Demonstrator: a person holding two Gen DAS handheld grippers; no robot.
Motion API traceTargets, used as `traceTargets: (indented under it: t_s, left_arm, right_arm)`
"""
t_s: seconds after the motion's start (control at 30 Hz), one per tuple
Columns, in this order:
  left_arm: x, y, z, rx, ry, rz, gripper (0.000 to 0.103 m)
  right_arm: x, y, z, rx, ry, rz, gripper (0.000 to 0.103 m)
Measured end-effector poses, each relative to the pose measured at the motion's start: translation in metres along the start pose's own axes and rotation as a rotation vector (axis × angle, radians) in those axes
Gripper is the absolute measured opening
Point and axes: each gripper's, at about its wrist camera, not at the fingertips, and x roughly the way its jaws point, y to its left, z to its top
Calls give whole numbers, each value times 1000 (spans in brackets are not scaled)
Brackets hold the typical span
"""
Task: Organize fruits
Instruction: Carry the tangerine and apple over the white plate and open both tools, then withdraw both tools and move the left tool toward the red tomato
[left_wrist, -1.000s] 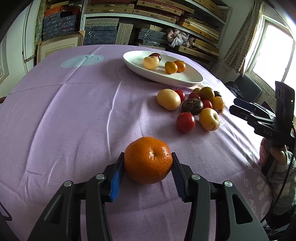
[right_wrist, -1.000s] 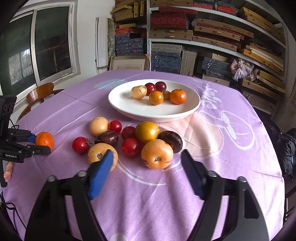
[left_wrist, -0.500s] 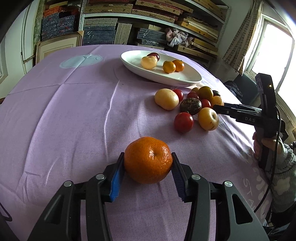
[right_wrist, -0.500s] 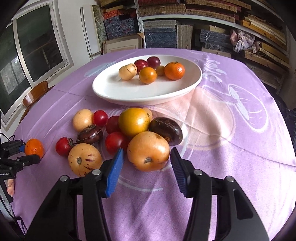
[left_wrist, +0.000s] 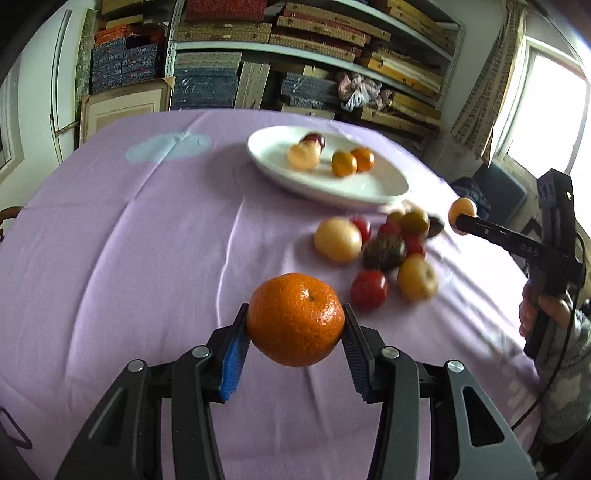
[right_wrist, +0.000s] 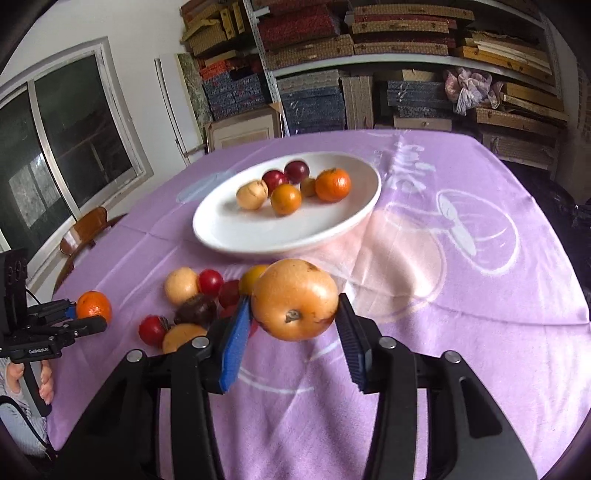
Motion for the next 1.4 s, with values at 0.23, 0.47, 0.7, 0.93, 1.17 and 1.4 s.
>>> traceTargets:
  t_s: [0.23,0.47,0.7,0.93,1.17,1.4]
  left_arm:
    - [23,-32,93,58,-111,44,48]
    - [95,-48,122,49,-73,67,48]
    - [127,-42,116,85,-16,82,48]
    - [117,-39,111,88,-59,110,73]
    - [64,-24,108,20,-137,83,83]
    - [18,-14,55,30,-122,102,97]
  right_arm:
    - [-11,0,72,13,-126,-42,45]
    - [64,9,69,-1,-67,-54,45]
    - [94,3,66,-37,-26,-102,45]
    - [83,11,61,-68,-86,-118,59]
    - [9,16,61,-60,-242,-90,86]
    - [-46,27,15,-91,-304,-108,99]
